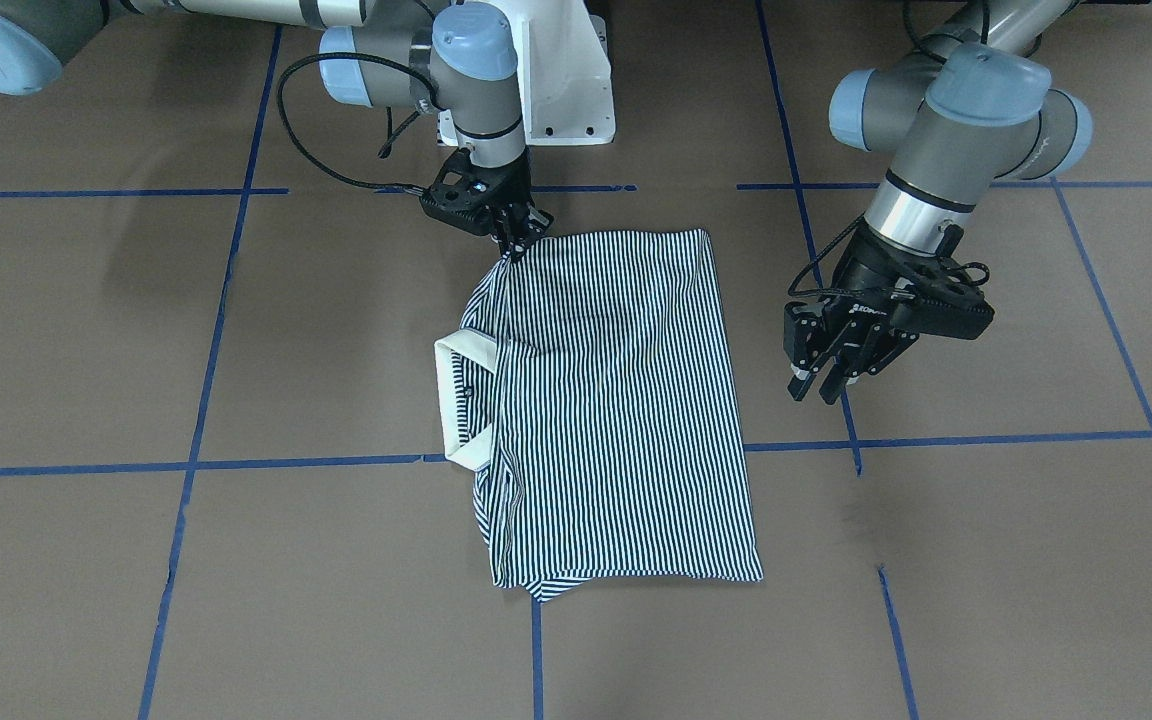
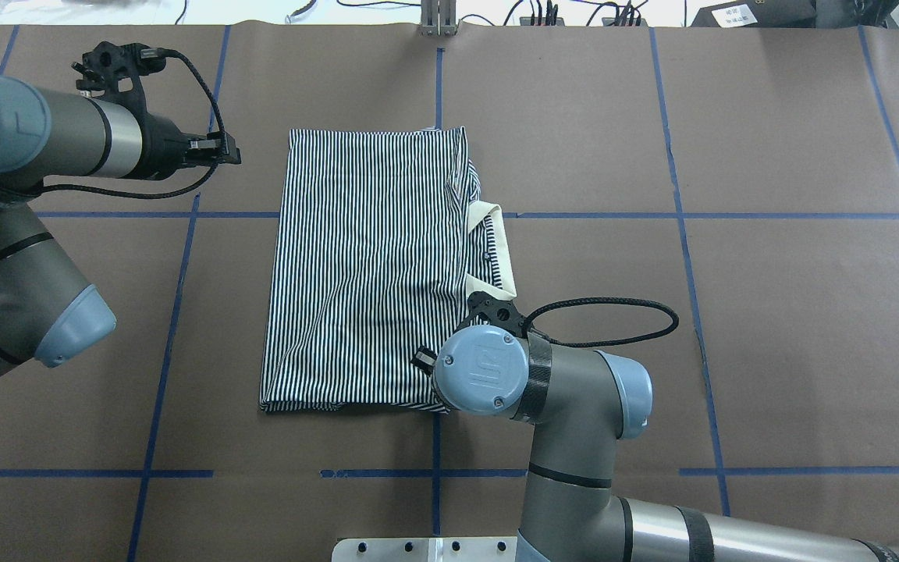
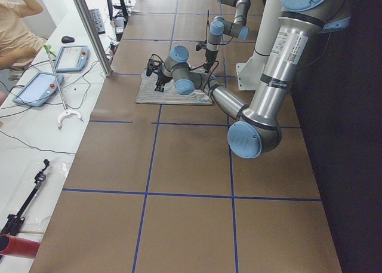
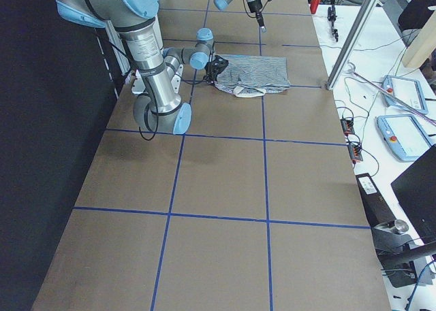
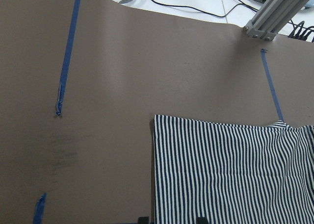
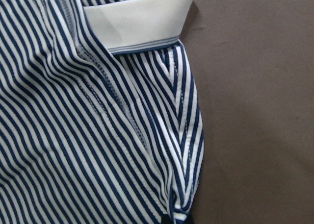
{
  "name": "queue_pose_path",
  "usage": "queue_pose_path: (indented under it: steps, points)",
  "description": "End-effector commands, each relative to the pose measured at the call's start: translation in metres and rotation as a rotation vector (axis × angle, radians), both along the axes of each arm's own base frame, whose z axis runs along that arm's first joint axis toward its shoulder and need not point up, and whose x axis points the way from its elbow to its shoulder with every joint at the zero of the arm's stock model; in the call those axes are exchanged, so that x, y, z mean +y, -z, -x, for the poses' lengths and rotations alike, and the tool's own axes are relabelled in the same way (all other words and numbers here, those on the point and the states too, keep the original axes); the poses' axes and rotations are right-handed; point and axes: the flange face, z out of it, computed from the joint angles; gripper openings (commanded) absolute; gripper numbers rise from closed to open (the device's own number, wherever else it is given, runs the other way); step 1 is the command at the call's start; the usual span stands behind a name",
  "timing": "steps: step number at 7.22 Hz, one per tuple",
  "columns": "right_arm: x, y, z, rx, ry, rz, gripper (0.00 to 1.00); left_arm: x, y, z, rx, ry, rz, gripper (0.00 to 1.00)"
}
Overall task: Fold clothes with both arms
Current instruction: 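Lower the left gripper to the shirt's near edge beside the right gripper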
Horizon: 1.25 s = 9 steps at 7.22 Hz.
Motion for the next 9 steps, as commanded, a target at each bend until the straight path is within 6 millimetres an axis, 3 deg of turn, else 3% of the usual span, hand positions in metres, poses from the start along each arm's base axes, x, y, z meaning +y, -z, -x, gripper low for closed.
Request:
queue_pose_path:
  steps: [1,2,3,4,5,6,7,8,9]
  points:
    - [-0.001,0.005,-0.006,-0.013,-0.004,-0.004,0.00,0.000,0.000,-0.001,0.001,-0.001,0.001,0.43]
    - [0.000,0.003,-0.015,-0.019,-0.007,-0.006,0.00,0.001,0.002,-0.001,0.009,0.005,0.010,0.44]
    - [0.008,-0.002,-0.041,-0.039,-0.006,-0.011,0.00,0.005,0.010,0.002,0.054,0.030,0.054,0.45]
    - [0.012,-0.012,-0.058,-0.041,-0.010,-0.012,0.00,0.030,0.030,-0.011,0.150,0.044,0.136,0.51]
    - [0.013,-0.013,-0.061,-0.042,-0.011,-0.013,0.00,0.079,0.041,-0.042,0.213,-0.003,0.214,0.64]
    - [0.014,-0.014,-0.070,-0.048,-0.012,-0.015,0.00,0.123,0.049,-0.065,0.268,-0.015,0.307,0.84]
    - [0.016,-0.019,-0.077,-0.046,-0.012,-0.015,0.00,0.172,0.048,-0.067,0.288,-0.061,0.369,0.86]
    - [0.016,-0.020,-0.077,-0.043,-0.013,-0.015,0.00,0.205,0.035,-0.077,0.282,-0.083,0.442,0.86]
    - [0.017,-0.023,-0.076,-0.038,-0.011,-0.015,0.00,0.245,0.010,-0.111,0.236,-0.052,0.471,0.86]
